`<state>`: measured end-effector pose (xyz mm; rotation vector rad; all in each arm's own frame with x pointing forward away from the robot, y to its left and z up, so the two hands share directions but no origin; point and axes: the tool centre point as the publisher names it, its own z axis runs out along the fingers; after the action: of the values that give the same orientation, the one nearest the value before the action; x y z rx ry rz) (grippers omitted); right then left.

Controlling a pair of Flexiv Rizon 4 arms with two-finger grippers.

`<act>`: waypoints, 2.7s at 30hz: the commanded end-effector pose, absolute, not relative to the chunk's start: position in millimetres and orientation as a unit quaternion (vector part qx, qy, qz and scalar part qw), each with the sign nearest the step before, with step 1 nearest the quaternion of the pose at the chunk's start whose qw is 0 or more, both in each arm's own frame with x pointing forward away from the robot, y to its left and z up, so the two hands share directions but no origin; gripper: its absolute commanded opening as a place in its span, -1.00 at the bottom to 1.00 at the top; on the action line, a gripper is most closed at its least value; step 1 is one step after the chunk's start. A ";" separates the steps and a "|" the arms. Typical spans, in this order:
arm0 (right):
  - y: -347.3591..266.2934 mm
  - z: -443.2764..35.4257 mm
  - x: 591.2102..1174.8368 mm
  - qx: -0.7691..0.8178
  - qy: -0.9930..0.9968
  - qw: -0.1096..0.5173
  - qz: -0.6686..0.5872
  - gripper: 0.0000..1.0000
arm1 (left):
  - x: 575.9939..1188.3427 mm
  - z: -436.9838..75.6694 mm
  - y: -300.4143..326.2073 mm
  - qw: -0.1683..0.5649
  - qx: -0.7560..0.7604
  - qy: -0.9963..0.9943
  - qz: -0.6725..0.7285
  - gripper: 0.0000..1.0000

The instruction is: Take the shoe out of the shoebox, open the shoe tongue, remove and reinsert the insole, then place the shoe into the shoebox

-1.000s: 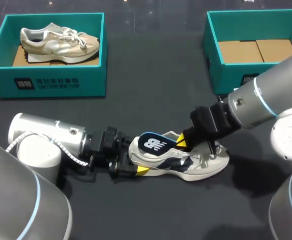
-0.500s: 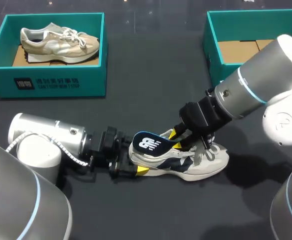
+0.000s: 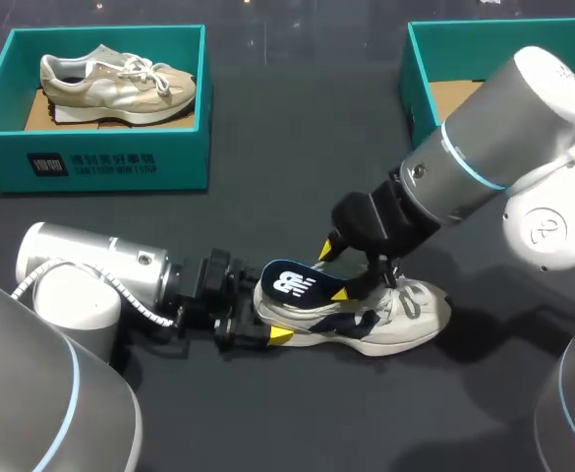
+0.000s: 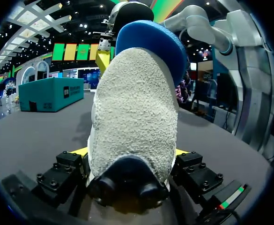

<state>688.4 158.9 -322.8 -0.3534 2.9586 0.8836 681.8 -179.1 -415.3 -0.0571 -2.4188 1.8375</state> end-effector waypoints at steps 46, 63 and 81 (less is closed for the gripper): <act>192.1 -326.2 681.9 -0.098 0.978 -0.081 0.165 -1.00 | 680.2 -417.5 -177.4 0.051 -0.018 -0.796 0.603 -1.00; 215.1 -315.6 683.4 -0.164 0.961 -0.091 0.205 -1.00 | 680.2 -417.5 -177.4 0.051 -0.018 -0.796 0.603 -1.00; 193.2 -335.0 688.4 -0.128 0.941 -0.169 0.264 -0.27 | 680.2 -417.5 -177.4 0.051 -0.018 -0.796 0.603 -1.00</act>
<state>685.5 196.8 -330.1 -0.4553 3.3245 0.8854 681.7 -179.1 -415.3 -0.0571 -2.4187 1.8376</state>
